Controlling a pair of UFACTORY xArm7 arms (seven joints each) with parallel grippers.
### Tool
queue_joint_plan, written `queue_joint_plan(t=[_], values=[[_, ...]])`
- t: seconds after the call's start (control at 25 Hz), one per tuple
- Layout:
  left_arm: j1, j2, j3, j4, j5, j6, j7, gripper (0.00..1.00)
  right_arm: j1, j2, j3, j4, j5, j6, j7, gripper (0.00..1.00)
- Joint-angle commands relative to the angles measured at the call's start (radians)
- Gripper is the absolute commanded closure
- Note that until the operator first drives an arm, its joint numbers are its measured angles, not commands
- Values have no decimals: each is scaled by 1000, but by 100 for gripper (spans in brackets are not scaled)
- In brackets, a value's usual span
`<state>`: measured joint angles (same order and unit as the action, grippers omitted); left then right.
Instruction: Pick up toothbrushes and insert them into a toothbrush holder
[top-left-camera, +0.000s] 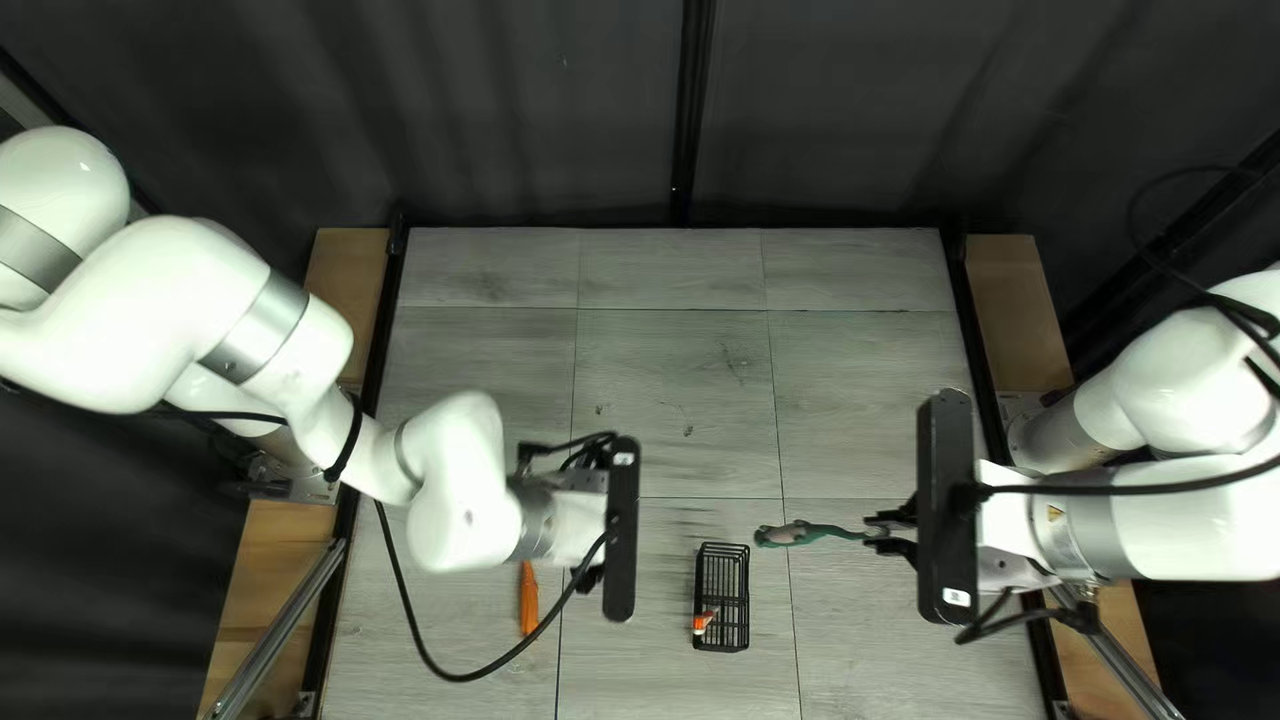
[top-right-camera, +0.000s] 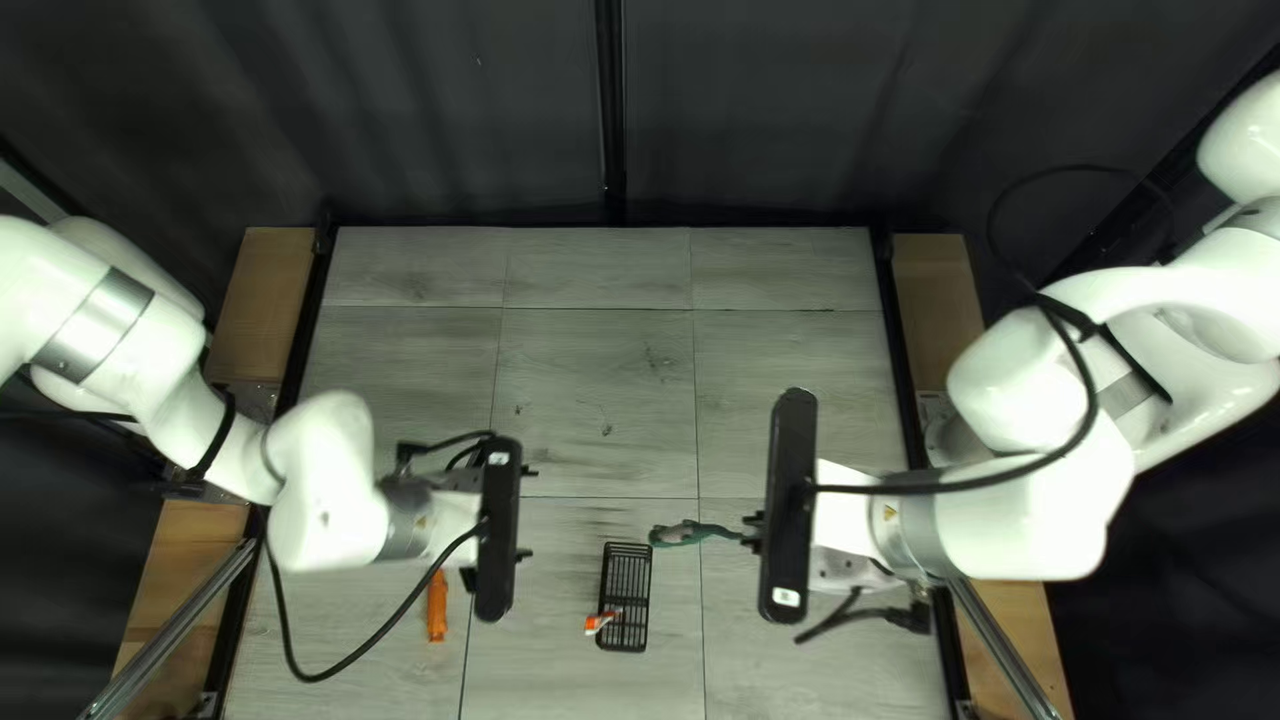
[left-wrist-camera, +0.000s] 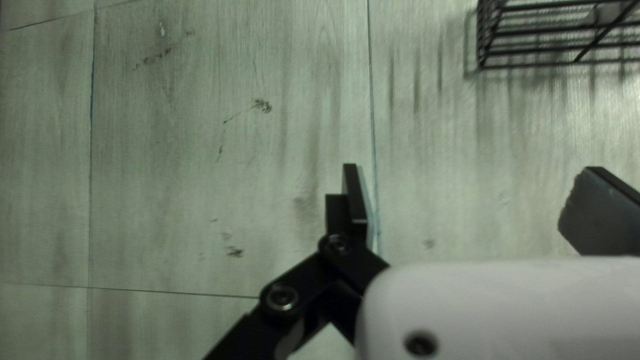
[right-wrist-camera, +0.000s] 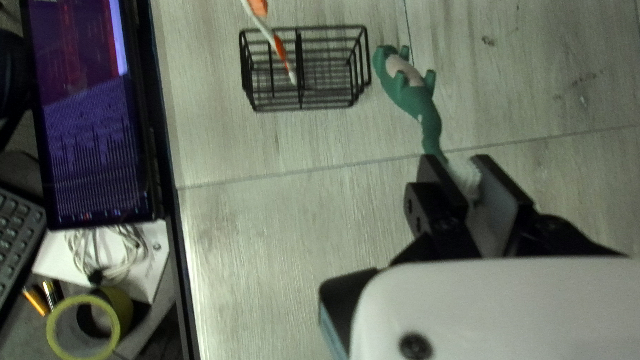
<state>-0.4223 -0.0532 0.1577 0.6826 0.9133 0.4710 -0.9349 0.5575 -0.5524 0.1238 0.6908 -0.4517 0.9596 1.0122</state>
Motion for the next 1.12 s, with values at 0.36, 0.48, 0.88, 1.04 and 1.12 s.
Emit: queue_joint_plan(t=[0.36,0.48,0.88,1.04,1.12], values=[[-103,-236,378,179,-677,469,1120,0,40,21,5,84,67,120,-69,98],[-109,-253,387,199,-713,548,1171,0,44,30,6,100,71,129,-77,98],[-147,-292,299,171,-744,630,1057,0,57,113,-40,176,115,130,-188,98],[-147,-292,299,171,-744,630,1057,0,75,203,-61,249,163,155,-274,98],[-147,-292,299,171,-744,630,1057,0,80,253,-72,294,184,180,-331,98]])
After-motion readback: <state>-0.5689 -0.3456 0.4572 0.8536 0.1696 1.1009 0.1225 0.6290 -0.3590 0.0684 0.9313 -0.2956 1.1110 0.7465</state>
